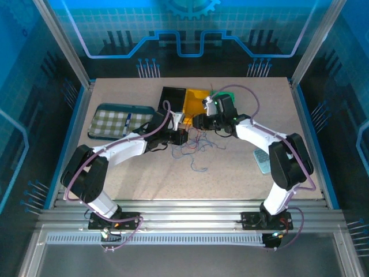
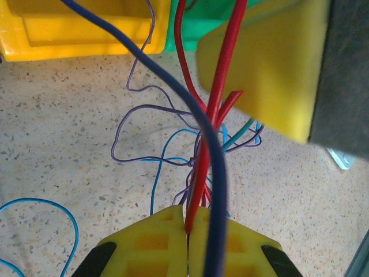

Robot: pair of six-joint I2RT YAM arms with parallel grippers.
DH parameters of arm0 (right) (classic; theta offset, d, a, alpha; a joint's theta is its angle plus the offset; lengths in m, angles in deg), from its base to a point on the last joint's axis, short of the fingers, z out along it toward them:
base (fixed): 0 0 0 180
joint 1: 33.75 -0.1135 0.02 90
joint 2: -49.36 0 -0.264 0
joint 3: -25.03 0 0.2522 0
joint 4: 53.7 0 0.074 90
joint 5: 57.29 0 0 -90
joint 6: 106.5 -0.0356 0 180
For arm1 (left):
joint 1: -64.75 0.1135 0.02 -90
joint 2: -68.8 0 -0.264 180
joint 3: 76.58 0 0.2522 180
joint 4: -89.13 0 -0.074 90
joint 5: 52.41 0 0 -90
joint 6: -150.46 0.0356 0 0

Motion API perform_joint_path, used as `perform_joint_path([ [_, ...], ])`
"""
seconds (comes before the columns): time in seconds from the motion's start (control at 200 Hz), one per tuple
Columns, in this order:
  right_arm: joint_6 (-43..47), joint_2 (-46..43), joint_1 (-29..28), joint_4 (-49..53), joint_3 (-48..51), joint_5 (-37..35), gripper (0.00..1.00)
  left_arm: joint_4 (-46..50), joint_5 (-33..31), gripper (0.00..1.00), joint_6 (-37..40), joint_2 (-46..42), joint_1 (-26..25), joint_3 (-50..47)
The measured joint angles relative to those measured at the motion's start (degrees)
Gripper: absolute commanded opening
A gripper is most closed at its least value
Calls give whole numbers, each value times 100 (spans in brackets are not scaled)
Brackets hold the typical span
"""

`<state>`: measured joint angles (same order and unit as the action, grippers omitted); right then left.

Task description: Untangle the cables

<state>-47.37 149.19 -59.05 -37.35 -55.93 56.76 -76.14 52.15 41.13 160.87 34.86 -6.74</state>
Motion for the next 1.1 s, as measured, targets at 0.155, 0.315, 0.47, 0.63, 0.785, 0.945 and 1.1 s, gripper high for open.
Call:
perform_joint_path([
  [0.155, -256, 9, -35, -286, 9, 203, 25, -50, -90, 0, -24, -7, -20, -55],
  [0.315, -643, -122, -13, -730, 319, 323, 25, -127, -203, 0, -133, -39, -33, -184],
  [0.47, -1062, -164, -20, -1067, 466, 446, 25, -184, -308, 0, -173, -90, -59, -256],
  [0.63, -1266, -164, -42, -1303, 466, 529, 25, -291, -380, 0, -188, -151, -90, -321],
  [0.785, -1309, -151, -55, -1333, 452, 557, 29, -304, -426, 0, -236, -173, -120, -348],
  [0.945, -1357, 11, -57, -1342, 337, 603, 32, -304, -448, 0, -280, -190, -140, -350],
  [1.1, -1399, 219, -63, -1362, 208, 616, 31, -302, -450, 0, -280, -240, -140, -352],
])
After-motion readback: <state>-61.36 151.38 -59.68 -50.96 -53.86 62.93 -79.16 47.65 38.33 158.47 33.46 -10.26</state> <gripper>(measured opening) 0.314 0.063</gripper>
